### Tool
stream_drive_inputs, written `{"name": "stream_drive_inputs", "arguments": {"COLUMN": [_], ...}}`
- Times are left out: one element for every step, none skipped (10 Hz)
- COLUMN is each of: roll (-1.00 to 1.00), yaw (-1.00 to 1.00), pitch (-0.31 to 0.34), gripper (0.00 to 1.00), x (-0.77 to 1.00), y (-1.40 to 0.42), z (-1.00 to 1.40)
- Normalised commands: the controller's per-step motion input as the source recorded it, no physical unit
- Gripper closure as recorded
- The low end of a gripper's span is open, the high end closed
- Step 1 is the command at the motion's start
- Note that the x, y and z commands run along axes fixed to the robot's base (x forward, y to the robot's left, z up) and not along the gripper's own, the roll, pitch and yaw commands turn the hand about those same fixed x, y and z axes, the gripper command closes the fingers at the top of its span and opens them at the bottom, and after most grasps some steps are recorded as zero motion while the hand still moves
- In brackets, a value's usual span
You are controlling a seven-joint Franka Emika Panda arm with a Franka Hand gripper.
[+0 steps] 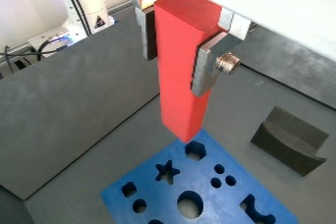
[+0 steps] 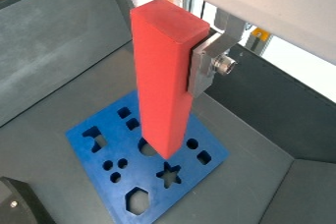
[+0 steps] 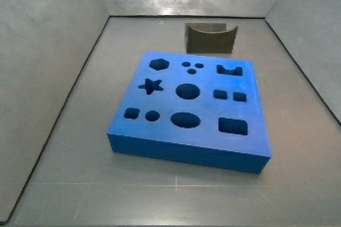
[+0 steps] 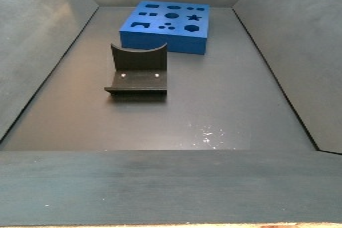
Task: Pick up the rectangle object. Move up. Place the rectangle object on the fixture. Regrasp the rectangle object. Move to above the board. Insert the rectangle object.
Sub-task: Insert the rectangle object.
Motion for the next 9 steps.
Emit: {"name": "stream_drive_inputs", "arguments": {"roll": [-0.07,-0.04,-0.06,-0.05,-0.04,-0.04,0.0,0.0,0.0], "yaw": [0.0,0.0,0.0,0.0,0.0,0.0,0.0,0.0,0.0], "pitch": [-0.123,-0.1,-0.103,-0.086,-0.106,-0.131,-0.149,-0.163,-0.154], "gripper": [1.0,1.0,1.0,1.0,1.0,1.0,1.0,1.0,1.0], "x": [0.14,0.2,0.3,0.36,0.37,0.38,0.35,0.33,0.3], "y": [-0.2,-0.24,-0.26,-0.27,-0.26,-0.26,-0.31,-0.29,-0.28], "z": [-0.11,-0.16,-0.14,-0.15,-0.17,-0.18,-0.22,-0.23,-0.27]}}
